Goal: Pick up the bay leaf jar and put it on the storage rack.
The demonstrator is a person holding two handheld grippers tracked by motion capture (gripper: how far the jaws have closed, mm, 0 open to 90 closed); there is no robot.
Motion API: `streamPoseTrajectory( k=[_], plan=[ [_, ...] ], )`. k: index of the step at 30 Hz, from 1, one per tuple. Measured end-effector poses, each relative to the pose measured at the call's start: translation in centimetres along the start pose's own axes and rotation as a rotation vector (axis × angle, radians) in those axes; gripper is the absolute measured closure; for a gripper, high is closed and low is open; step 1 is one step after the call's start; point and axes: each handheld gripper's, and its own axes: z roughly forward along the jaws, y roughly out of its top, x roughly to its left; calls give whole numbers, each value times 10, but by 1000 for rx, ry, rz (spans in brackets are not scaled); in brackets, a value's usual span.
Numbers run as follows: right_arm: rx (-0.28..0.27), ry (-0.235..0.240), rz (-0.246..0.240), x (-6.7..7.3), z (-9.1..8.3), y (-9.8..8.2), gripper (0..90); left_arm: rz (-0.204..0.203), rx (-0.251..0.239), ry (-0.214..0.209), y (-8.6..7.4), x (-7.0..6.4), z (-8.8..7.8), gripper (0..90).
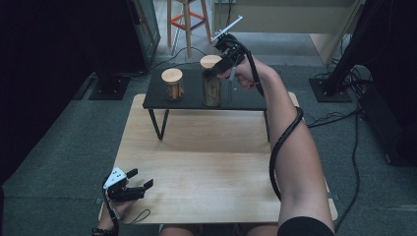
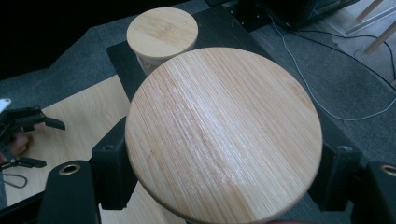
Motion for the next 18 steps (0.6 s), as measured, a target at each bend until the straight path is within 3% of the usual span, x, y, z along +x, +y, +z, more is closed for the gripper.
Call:
streamPoseTrajectory(
  k=[6, 12, 14, 18],
  plan=[
    [-14, -8, -12, 2, -1, -6, 248, 3, 1, 7, 0, -2, 0, 112],
    [-14, -7, 9, 1, -2, -9, 233, -2, -3, 6, -1, 0, 0, 112],
    [4, -24, 39, 2, -1, -9, 169, -2, -4, 5, -1, 0, 0, 112],
    [31, -54, 25, 7, 1, -10, 112, -6, -7, 6, -1, 0, -1, 112]
  ],
)
